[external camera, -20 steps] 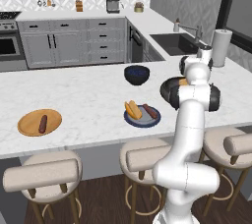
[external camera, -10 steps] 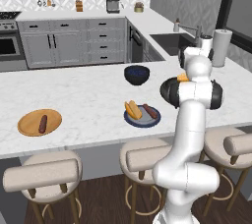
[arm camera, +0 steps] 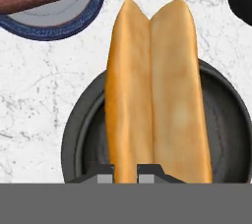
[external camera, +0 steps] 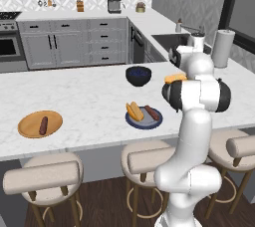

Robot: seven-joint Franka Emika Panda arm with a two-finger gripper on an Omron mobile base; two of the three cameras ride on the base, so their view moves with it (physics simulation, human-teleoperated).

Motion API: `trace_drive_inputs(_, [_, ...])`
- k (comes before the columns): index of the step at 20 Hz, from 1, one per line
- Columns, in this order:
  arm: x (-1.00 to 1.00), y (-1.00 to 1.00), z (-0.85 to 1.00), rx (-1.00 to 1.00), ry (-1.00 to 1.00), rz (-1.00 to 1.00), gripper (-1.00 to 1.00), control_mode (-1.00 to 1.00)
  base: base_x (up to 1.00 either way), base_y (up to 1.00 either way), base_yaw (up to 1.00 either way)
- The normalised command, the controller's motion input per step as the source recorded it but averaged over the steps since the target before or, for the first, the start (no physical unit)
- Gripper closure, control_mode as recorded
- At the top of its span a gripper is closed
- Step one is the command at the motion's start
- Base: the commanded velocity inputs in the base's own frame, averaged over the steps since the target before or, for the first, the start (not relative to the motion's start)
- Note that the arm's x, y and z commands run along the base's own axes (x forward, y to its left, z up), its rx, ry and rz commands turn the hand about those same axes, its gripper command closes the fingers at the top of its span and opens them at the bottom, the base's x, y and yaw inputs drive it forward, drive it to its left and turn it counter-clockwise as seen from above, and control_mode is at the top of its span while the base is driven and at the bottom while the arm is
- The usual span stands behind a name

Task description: Place one bun and one sausage from the bowl on each plate.

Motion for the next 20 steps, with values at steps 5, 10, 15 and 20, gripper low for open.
trace_drive_inputs(5, [-0.13,1.00,0.00,0.10,-0.06,0.03,1.00,-1.00,0.00,0.00,0.00])
trace_drive_inputs(10, [0.00,1.00,0.00,0.17,-0.05,0.02,1.00,-1.00,0.00,0.00,0.00])
trace_drive_inputs(15, [0.00,1.00,0.00,0.19,0.00,0.07,1.00,-1.00,0.00,0.00,0.00])
trace_drive_inputs(20, [0.00,1.00,0.00,0.10,0.00,0.13,1.00,-1.00,0.00,0.00,0.00])
